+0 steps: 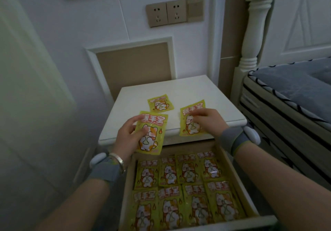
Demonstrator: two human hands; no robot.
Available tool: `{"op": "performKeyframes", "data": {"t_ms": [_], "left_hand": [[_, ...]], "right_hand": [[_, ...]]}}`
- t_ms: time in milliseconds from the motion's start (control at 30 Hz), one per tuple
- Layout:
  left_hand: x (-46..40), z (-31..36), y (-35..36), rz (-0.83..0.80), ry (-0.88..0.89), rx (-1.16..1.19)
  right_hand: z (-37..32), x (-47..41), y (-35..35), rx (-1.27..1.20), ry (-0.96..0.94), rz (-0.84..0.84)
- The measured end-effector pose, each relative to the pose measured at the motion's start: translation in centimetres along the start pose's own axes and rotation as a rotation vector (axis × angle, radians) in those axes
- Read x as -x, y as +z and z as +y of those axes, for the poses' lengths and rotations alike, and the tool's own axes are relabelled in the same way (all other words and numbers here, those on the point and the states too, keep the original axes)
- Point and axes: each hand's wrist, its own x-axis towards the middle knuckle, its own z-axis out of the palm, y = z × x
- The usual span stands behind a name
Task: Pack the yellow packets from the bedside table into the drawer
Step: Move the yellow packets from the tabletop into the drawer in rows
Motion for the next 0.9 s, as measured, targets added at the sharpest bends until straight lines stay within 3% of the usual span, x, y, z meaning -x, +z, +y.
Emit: {"op": "performKeyframes", "data": {"t_ms": [133, 533, 700, 900], "left_hand": [[-0.2, -0.3, -0.3, -0.013, -0.099, -0.028], [0.1, -4.1, -0.4, -0.487, -0.326, -0.418], [-1.2, -7.0, -1.5, -0.427, -0.238, -0.787], [-2.7, -10.1, -1.6, -0.401, -0.180, -0.980]], "right_hand": [[-0.9, 1.4, 0.8, -0.093, -0.013, -0.007], [-1.0, 3.3, 2.4, -0.133, 0.082, -0.234], [-0.6, 3.0, 2.8, -0.091, 0.078, -0.238], [0.2, 3.1, 3.1, 0.014, 0.081, -0.298]]}}
